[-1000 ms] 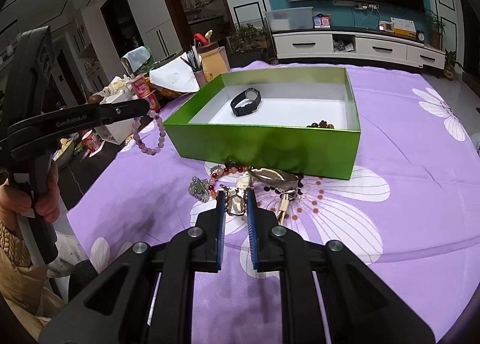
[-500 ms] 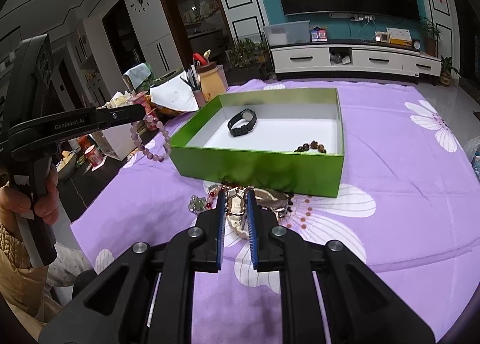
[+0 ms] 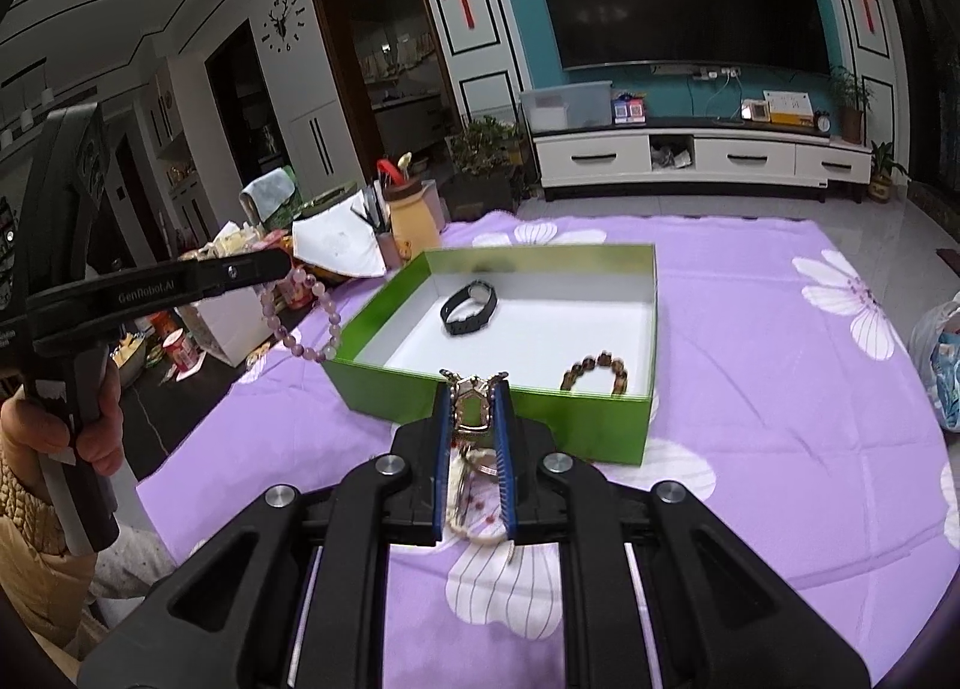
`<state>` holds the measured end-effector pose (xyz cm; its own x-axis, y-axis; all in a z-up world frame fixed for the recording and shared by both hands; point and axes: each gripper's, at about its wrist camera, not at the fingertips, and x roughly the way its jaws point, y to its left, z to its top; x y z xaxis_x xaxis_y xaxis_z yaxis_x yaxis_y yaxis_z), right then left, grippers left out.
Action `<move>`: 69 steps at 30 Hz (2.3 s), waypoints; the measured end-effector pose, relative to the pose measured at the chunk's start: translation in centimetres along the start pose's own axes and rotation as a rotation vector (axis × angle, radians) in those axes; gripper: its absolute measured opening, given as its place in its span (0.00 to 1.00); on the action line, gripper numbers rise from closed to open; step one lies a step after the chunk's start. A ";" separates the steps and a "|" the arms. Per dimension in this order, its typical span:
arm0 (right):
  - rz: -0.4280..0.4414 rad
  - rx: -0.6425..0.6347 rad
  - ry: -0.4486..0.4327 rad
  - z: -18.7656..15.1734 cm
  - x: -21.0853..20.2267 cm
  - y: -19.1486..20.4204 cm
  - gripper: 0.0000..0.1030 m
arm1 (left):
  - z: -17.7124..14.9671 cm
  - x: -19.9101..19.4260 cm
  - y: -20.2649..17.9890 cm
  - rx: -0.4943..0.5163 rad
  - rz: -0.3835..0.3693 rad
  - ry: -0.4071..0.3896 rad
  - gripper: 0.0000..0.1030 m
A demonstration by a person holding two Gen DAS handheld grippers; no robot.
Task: Organize jewelry
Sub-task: 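Carry the pink bracelet and gold charm with both grippers into the green box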
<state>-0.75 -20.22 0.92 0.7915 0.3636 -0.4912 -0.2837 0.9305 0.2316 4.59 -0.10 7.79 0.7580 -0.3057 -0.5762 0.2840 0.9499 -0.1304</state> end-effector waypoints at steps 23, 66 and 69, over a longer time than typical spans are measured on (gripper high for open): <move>-0.032 -0.017 -0.096 5.8 1.1 -1.2 0.13 | 4.4 1.9 -1.4 0.025 -0.010 -0.042 0.07; -0.036 0.089 0.170 6.0 15.2 -4.9 0.13 | 1.9 17.2 1.8 -0.051 0.026 0.251 0.07; -0.041 0.093 0.180 5.9 15.5 -4.9 0.13 | 1.9 17.3 1.8 -0.050 0.029 0.255 0.07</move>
<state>16.11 -19.40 -2.91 0.6893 0.3357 -0.6420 -0.1957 0.9395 0.2811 19.34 -3.83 -0.90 0.5916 -0.2577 -0.7640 0.2300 0.9621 -0.1465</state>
